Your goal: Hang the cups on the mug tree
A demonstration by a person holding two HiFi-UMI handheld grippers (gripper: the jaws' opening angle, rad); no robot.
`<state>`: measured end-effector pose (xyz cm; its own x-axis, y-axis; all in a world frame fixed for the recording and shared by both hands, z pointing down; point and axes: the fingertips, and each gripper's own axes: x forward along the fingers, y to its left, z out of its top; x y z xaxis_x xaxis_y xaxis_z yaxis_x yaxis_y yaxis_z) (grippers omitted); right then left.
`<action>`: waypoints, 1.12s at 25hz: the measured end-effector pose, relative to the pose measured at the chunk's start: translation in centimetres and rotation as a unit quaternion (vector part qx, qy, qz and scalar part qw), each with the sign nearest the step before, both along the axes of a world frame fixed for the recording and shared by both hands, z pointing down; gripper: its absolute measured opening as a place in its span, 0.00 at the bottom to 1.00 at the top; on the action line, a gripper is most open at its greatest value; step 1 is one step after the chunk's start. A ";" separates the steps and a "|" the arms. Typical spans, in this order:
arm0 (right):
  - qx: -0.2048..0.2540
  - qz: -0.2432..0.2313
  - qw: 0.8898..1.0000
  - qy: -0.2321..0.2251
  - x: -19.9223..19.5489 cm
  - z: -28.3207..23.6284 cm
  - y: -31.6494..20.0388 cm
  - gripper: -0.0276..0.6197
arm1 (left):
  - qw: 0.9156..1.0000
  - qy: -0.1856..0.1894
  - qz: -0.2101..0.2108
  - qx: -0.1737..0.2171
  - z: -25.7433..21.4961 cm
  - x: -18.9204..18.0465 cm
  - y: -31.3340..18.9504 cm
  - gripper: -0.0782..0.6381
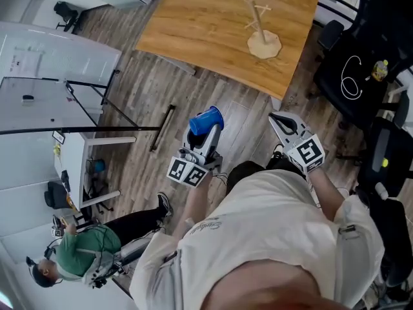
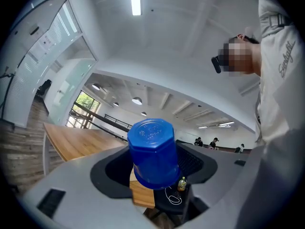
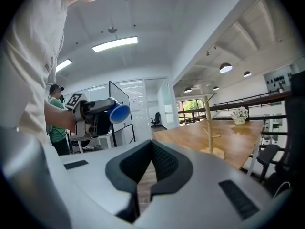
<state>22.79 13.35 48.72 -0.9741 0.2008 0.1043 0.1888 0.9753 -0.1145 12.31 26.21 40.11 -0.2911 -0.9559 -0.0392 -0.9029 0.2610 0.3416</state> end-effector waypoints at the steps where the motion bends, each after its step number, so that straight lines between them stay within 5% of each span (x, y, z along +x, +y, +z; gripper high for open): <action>1: 0.000 -0.003 1.000 -0.001 -0.1 -0.1 -0.1 0.04 | 1.000 -0.003 0.000 -0.001 0.0 0.1 -0.1 0.52; 13: 0.001 0.001 1.000 0.030 -2.9 1.9 -2.5 0.04 | 0.999 0.048 -0.026 -0.001 3.1 -2.5 0.4 0.52; 21: 0.018 0.034 0.998 0.045 -5.8 1.1 -3.8 0.04 | 0.997 0.060 0.019 0.052 2.0 -7.6 -3.3 0.51; 28: 0.035 0.061 0.997 0.030 -11.0 -1.2 -4.8 0.04 | 0.996 0.039 0.051 0.056 1.0 -11.9 -5.4 0.51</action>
